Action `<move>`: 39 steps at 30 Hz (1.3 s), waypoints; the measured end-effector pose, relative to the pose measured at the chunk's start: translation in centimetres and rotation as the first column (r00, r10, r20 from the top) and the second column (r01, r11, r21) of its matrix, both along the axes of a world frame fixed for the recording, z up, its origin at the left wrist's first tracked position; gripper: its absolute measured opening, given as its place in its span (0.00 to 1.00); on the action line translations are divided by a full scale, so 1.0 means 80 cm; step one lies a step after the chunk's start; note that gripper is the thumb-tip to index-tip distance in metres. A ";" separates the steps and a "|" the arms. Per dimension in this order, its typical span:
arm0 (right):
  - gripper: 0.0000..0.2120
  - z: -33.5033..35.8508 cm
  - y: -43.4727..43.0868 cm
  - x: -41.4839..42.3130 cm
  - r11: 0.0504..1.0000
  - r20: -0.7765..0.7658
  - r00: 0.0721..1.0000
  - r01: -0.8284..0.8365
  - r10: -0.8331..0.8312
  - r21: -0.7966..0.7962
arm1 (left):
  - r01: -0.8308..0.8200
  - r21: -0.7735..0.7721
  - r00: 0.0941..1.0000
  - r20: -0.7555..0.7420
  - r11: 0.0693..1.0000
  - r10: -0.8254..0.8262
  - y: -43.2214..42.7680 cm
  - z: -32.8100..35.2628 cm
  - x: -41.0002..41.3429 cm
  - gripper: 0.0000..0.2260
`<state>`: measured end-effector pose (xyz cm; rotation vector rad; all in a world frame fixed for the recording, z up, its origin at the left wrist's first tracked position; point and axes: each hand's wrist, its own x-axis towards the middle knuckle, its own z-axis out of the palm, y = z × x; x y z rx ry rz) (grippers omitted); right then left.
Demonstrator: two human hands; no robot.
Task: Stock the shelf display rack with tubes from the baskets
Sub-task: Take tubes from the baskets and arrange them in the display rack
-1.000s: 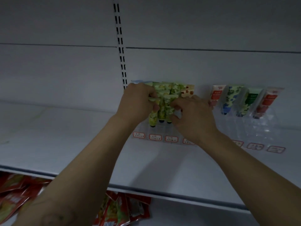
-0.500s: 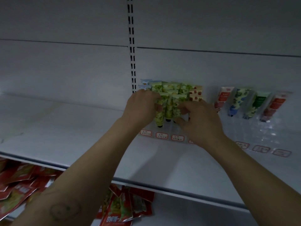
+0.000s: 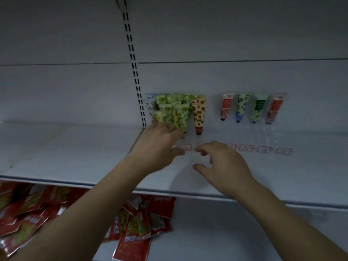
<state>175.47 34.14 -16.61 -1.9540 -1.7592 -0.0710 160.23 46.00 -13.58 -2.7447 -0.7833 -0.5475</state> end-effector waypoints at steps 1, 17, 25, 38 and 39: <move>0.21 -0.002 -0.013 0.000 1.000 0.006 1.000 0.009 -0.009 -0.024 | 0.006 -0.030 0.998 -0.059 1.000 -0.008 -0.014 -0.006 -0.005 0.18; 0.18 -0.107 -0.130 -0.044 0.879 0.079 0.985 -0.097 0.151 -0.467 | 0.017 -0.272 0.927 -0.357 0.962 -0.117 -0.162 -0.171 -0.070 0.19; 0.26 -0.244 -0.130 -0.041 0.667 0.029 0.985 -0.096 0.173 -0.739 | -0.291 -0.505 0.842 -0.539 0.812 -0.034 -0.166 -0.286 -0.049 0.23; 0.17 -0.399 -0.146 -0.076 0.356 -0.154 0.976 -0.200 0.155 -0.913 | -0.573 -0.575 0.768 -0.625 0.584 0.138 -0.189 -0.437 -0.097 0.20; 0.17 -0.406 -0.146 -0.078 0.355 -0.147 0.977 -0.192 0.152 -0.915 | -0.602 -0.570 0.751 -0.641 0.559 0.156 -0.190 -0.437 -0.098 0.22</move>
